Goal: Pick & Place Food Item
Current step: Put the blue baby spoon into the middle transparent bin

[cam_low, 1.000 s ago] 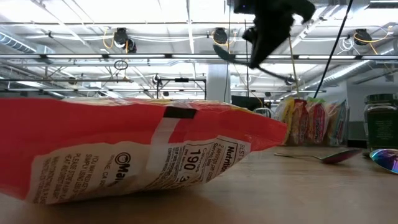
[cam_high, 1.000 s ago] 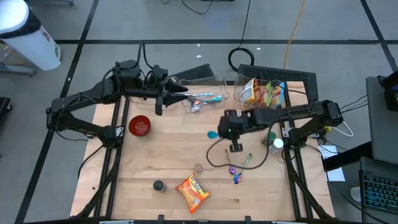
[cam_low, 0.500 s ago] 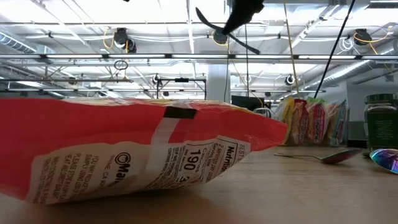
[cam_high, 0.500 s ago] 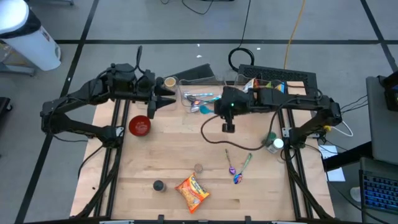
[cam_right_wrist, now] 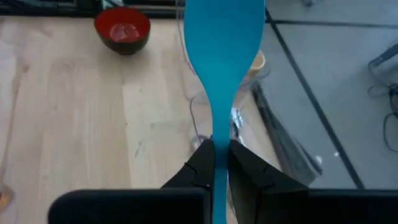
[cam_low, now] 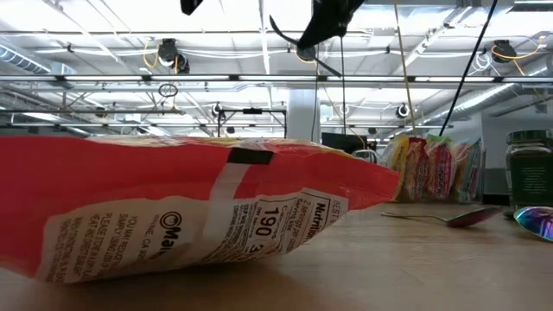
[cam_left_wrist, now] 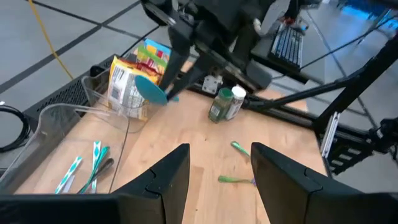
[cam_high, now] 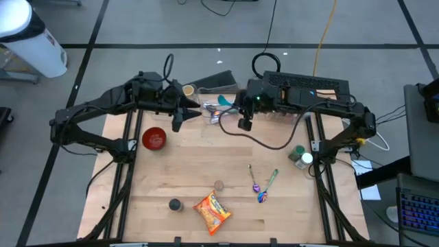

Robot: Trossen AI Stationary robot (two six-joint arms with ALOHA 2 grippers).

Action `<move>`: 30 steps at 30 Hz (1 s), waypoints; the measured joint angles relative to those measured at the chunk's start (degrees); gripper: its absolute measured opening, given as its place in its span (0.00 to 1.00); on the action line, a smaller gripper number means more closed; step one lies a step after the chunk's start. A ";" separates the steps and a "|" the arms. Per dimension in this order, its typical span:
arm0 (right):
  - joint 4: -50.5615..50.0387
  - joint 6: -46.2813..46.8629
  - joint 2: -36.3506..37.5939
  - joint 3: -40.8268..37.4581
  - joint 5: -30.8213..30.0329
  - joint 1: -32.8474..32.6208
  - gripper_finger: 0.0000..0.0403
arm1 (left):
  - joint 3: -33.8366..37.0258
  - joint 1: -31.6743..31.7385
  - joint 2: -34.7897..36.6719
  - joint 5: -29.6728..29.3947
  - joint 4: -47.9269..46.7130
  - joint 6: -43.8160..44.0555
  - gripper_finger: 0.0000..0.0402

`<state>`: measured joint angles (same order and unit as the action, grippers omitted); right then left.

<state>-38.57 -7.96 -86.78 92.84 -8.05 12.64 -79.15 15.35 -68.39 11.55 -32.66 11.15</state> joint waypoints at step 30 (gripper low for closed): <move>-4.32 -20.90 -23.10 12.78 11.16 14.45 0.03 | 0.07 0.55 -0.60 -1.02 -0.26 -1.71 0.44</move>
<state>-42.90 -28.86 -109.88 105.62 3.11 27.09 -79.09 15.90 -68.99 10.53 -32.93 9.43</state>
